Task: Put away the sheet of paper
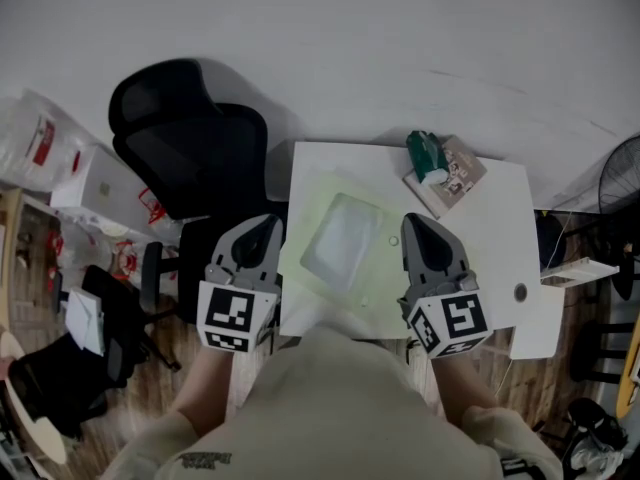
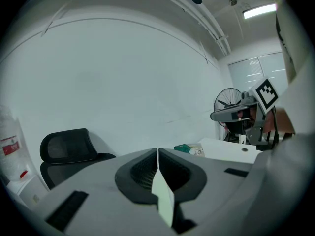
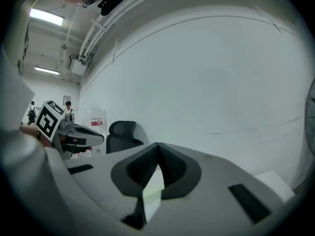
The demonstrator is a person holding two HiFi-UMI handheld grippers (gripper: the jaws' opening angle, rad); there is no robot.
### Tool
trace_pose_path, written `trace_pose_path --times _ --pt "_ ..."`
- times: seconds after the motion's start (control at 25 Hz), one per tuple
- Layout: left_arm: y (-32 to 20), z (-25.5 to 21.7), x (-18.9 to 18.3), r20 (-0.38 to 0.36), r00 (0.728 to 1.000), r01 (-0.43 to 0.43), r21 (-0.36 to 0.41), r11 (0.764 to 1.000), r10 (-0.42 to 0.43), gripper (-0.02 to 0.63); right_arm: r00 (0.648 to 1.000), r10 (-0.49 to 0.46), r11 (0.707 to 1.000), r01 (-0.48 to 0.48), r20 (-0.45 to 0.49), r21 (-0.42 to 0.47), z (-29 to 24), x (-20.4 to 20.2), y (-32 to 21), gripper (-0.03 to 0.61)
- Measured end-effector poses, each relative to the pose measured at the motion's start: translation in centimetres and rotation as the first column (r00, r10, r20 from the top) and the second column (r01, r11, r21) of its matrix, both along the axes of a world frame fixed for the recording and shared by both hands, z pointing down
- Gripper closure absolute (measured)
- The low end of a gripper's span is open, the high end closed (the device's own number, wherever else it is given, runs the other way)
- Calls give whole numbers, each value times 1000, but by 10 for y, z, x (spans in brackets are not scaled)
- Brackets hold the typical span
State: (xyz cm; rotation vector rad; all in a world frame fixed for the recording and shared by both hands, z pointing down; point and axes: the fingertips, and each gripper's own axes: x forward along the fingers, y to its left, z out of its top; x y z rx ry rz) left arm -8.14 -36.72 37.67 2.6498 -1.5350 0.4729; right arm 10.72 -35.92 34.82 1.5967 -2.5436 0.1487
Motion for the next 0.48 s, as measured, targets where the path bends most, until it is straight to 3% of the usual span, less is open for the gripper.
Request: trace_pose_path --times 0.48 --pt "8 3 -10 17 1000 5 -14 1000 -5 589 1000 -4 1000 4 -26 -4 10 -9 2 555"
